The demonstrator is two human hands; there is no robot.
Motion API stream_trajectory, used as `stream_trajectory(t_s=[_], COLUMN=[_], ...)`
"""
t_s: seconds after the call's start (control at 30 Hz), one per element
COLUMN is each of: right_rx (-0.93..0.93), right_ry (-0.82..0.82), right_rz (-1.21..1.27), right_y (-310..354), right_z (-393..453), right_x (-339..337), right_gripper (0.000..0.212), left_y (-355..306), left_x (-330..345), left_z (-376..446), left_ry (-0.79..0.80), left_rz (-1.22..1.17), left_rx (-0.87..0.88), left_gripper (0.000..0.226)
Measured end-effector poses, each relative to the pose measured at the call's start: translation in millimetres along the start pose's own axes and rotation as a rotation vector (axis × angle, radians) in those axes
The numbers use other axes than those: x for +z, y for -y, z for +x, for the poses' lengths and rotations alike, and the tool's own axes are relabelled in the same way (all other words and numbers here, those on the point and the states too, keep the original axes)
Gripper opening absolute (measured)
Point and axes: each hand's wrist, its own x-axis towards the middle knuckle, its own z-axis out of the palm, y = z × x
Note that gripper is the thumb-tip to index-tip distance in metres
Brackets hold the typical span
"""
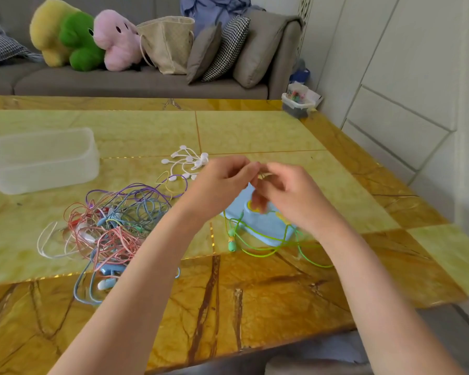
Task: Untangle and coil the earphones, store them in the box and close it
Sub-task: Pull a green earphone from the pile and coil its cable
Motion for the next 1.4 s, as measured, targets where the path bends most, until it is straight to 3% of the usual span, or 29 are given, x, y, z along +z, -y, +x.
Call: stream_trajectory(t_s=[0.13, 0.3, 0.4, 0.5, 0.6, 0.7, 0.83, 1.07, 1.2, 1.3, 1.4], right_rx=[0.094, 0.158, 0.177, 0.159, 0.117, 0.144, 0.319, 0.316, 0.294, 0.295, 0.301], right_ry=[-0.261, -0.633, -0.703, -0.603, -0.52, -0.465, -0.212, -0.046, 0.059, 0.008, 0.052], right_rz=[0.198, 0.432, 0.492, 0.544, 0.635, 0.653, 0.41, 0.663, 0.77, 0.683, 0.44], right_y=[1, -11, -10, -4, 1, -1, -7, -5, -2, -2, 0], right_z=[2, 1, 0, -2, -3, -3, -3, -5, -6, -5, -4], right_x=[-16, -32, -31, -31, -31, -31, -24, -30, -31, -20, 2], right_gripper=[0.026, 0.022, 0.021, 0.019, 0.018, 0.017, 0.016, 0.01, 0.014, 0.02, 0.048], left_y=[5, 5, 7, 18, 24, 21, 4, -9, -12, -11, -14], left_x=[-6, -8, -2, 0, -2, -9, -8, -5, -7, -4, 0], left_z=[0, -3, -3, -4, -2, 4, -2, -8, -9, -12, -12], left_ry=[-0.008, 0.122, 0.207, 0.23, 0.001, -0.237, -0.003, 0.273, 0.442, 0.498, 0.402], left_rz=[0.064, 0.032, 0.099, 0.269, 0.38, 0.054, -0.274, -0.687, -0.723, -0.749, -0.904], left_rx=[-0.021, -0.051, -0.051, -0.045, -0.027, -0.087, -0.102, -0.343, -0.337, -0.231, -0.198], left_gripper=[0.04, 0.033, 0.026, 0.023, 0.02, 0.025, 0.024, 0.025, 0.028, 0.031, 0.029])
